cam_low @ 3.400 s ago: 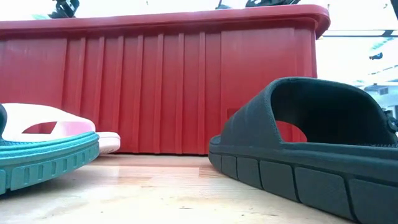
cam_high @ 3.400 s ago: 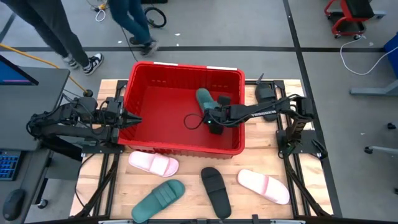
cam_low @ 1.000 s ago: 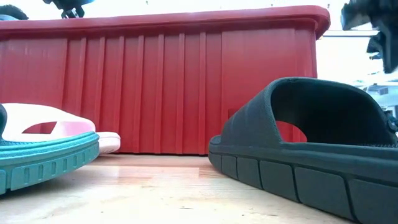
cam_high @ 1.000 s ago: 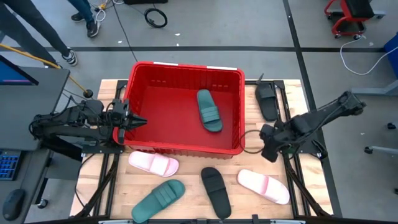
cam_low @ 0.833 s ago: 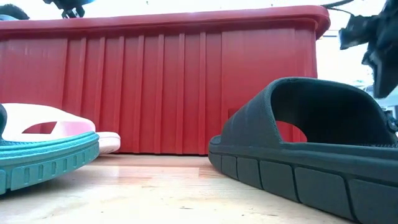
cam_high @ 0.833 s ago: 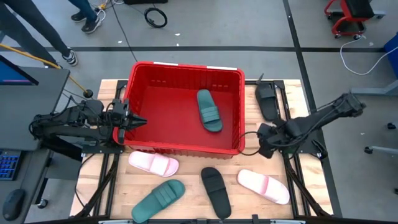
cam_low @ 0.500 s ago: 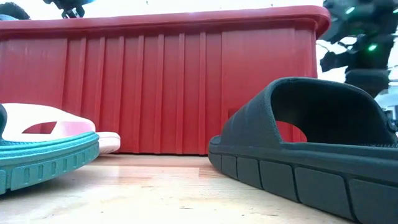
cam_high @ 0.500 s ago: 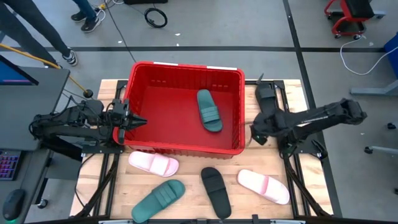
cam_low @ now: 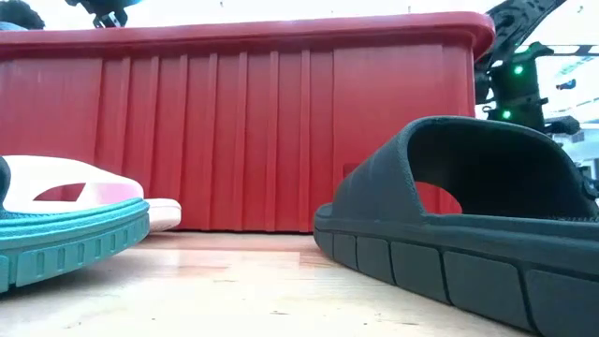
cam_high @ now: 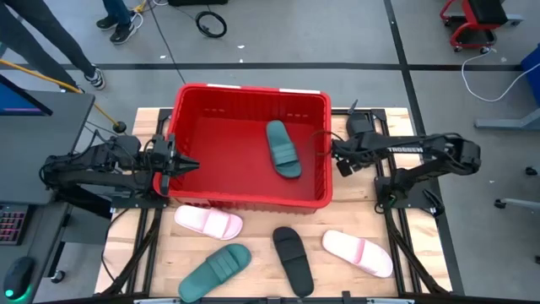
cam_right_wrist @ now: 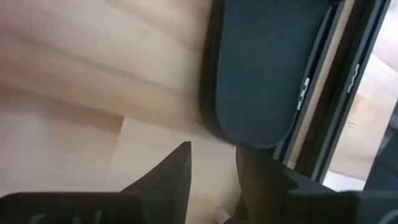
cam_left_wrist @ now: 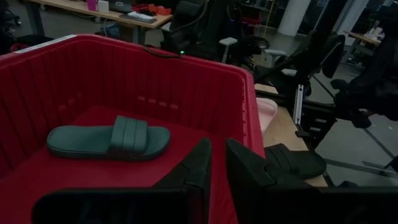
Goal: Pick and place slides into bin
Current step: Put the top black slide into the red bin
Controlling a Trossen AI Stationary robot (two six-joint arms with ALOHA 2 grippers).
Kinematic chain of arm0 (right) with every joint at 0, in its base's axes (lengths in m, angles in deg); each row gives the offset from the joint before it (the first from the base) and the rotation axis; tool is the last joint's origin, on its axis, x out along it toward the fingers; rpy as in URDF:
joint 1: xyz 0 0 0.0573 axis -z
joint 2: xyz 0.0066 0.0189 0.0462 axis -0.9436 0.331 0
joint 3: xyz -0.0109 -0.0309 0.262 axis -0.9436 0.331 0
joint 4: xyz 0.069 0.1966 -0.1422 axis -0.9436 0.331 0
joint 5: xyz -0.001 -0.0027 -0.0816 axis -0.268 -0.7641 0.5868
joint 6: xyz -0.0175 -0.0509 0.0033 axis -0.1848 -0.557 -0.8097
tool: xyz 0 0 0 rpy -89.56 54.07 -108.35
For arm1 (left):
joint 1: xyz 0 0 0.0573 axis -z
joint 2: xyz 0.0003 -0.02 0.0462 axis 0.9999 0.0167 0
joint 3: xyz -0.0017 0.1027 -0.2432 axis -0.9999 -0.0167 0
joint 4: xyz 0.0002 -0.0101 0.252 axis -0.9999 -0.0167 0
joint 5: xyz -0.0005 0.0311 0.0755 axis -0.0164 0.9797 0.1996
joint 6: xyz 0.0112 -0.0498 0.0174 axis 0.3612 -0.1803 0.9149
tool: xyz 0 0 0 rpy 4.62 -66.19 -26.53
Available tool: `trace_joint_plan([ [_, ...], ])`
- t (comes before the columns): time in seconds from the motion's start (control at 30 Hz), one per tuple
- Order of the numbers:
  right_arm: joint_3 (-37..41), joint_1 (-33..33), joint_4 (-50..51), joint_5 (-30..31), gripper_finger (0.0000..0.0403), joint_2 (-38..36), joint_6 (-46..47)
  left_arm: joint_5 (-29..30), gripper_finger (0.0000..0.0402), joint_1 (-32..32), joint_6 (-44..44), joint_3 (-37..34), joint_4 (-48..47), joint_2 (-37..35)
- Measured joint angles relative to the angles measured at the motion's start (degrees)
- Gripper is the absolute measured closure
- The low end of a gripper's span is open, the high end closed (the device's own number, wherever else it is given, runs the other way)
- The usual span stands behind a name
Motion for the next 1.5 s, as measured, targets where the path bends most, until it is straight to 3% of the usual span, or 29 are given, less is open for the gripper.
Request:
trace_joint_plan([
  [0.33,0.0,6.3,-8.0,1.9,0.0270,4.6,2.4,0.0,0.0349,0.0,0.0,0.0,0.0,0.0],
  [0.7,7.2,7.3,-10.4,1.9,0.0272,4.9,9.6,0.0,0.0349,0.0,2.9,0.0,-0.5,0.1],
  [0.9,7.6,6.6,-14.2,4.3,0.0276,5.0,7.5,0.0,0.0349,0.0,2.8,0.0,-0.6,1.0],
  [1.03,6.7,7.0,-14.8,5.4,0.0302,4.2,6.6,0.0,0.0349,0.0,2.4,0.0,-0.7,2.1],
  [1.23,6.9,7.3,-16.2,3.7,0.0380,4.2,3.8,0.0,0.0349,0.0,2.4,0.0,-0.8,3.1],
  [1.5,5.9,7.4,-11.5,0.6,0.0385,2.2,4.5,0.0,0.0349,0.0,0.6,0.0,-0.5,3.7],
])
